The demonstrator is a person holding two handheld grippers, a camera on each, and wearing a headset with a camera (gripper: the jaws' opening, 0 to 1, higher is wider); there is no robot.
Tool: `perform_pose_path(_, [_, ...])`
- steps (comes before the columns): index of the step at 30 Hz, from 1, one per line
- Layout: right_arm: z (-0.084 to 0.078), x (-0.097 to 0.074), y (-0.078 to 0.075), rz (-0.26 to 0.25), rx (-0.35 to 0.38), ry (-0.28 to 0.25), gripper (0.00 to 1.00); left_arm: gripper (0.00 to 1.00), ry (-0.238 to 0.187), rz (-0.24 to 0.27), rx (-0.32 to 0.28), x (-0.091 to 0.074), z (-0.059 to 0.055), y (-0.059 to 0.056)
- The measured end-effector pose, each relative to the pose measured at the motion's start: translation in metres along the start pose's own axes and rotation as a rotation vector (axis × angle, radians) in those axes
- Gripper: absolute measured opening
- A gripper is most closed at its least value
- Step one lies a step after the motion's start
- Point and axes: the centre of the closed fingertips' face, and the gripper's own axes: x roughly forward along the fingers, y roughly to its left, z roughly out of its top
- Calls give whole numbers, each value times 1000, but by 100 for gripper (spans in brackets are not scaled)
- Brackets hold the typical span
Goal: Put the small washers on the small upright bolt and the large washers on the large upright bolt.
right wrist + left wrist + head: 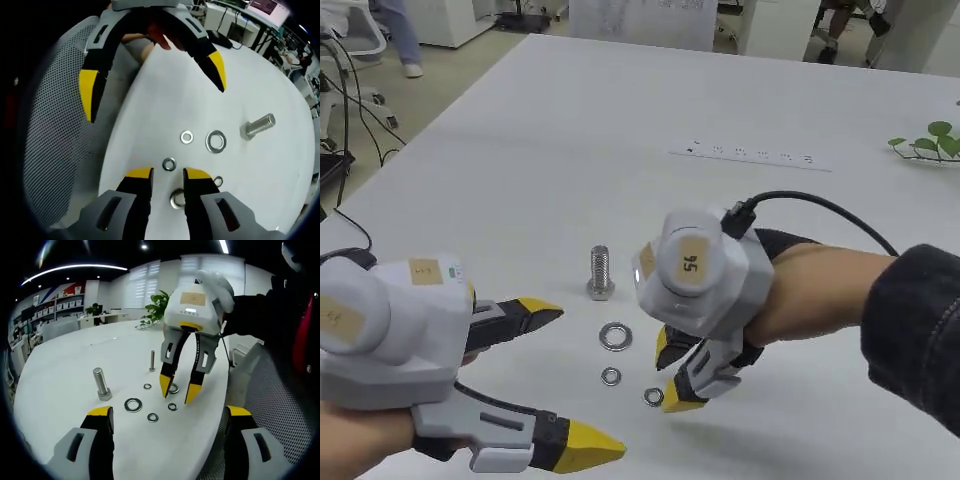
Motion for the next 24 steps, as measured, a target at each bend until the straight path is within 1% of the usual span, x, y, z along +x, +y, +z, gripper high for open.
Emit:
perform_pose_path(4, [-1,4,-1,8,1,16,22,91,1,-1,0,0,0,0])
perform_pose_path(13, [1,12,-1,24,-10,41,21,91,-4,1,-3,0,1,0])
perform_pose_path(16, [1,13,-2,23,-14,46,21,91,-4,0,-2,0,1,0])
perform_pose_path(20, [-2,13,-3,6,-31,61,20,91,-4,-1,-3,0,1,0])
perform_pose_path(24, [-1,14,-4,-1,-35,61,20,91,-6,-1,-4,0,1,1])
